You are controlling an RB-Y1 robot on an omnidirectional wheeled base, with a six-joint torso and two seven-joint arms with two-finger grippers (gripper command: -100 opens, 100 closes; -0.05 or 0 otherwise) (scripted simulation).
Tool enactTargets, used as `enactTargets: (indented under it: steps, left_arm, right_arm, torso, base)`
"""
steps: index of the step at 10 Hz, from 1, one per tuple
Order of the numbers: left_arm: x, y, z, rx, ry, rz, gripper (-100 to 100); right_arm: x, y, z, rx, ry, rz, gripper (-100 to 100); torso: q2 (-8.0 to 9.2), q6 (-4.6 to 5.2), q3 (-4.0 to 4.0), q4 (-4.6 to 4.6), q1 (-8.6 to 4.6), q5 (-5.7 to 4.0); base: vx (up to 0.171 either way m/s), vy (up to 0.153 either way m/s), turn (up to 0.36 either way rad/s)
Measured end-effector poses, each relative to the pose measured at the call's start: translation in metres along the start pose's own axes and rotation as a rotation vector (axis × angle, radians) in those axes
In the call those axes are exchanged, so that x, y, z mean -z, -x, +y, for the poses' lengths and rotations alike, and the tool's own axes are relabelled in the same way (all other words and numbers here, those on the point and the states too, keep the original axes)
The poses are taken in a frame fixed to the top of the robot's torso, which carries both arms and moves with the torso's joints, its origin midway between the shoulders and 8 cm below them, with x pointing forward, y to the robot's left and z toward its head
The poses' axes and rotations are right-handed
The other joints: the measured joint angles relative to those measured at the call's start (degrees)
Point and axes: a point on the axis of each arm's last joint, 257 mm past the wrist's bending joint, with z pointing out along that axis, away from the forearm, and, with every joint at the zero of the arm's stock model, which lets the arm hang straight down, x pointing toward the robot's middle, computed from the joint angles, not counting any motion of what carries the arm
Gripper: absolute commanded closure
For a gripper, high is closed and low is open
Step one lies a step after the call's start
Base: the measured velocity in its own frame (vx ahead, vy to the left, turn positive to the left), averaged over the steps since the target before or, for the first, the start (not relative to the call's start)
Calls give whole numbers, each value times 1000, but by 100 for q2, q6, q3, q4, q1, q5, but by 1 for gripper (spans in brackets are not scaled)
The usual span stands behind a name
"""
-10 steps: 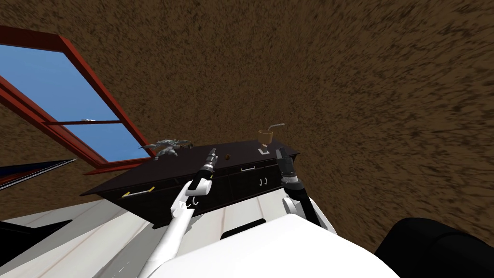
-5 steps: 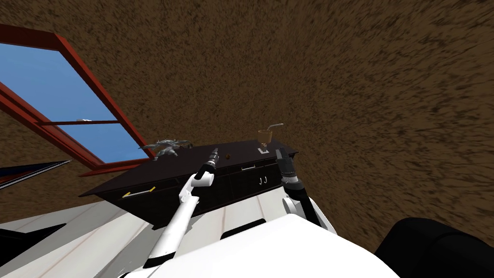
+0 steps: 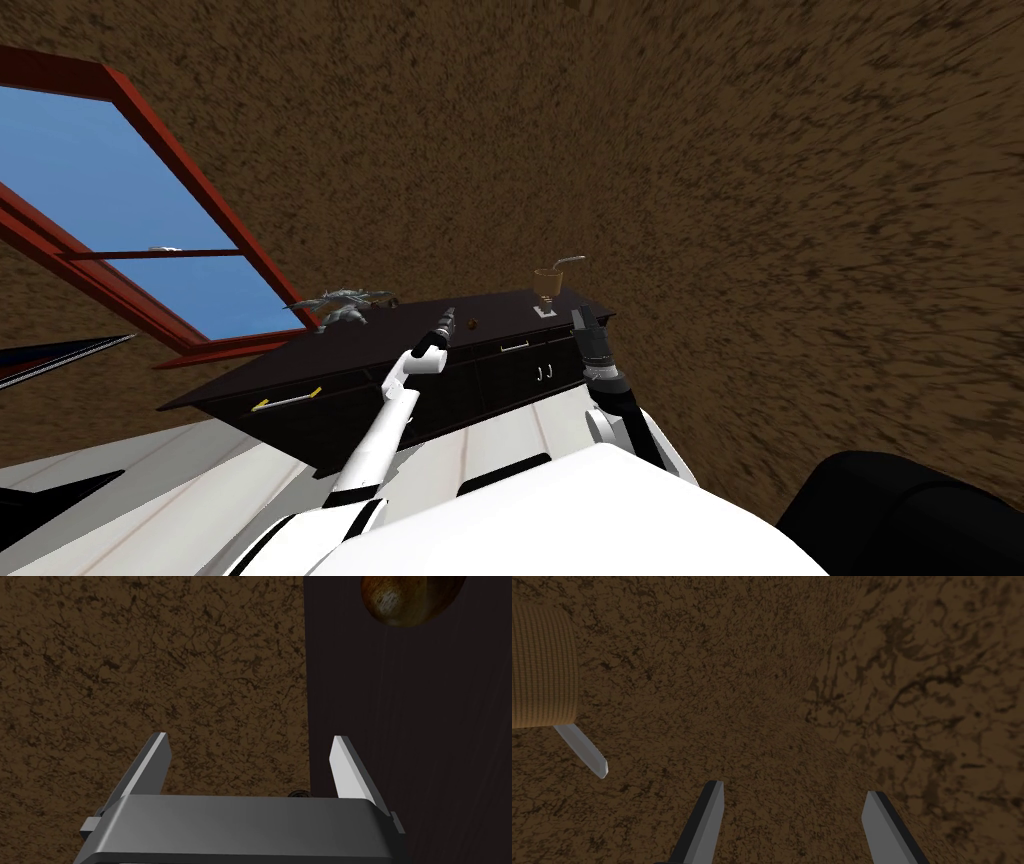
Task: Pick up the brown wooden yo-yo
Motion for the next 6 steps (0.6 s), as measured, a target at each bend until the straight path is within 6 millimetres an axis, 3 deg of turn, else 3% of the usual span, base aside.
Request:
enactTargets:
  steps: [6]
  left_arm:
    - [-30,2,23,-17,174,-3,-100]
  right_arm:
    - [0,0,0,0,0,0,0]
  torso:
    - [-5,-1,-3,-1,-1,0]
  base:
    - [-4,17,-35]
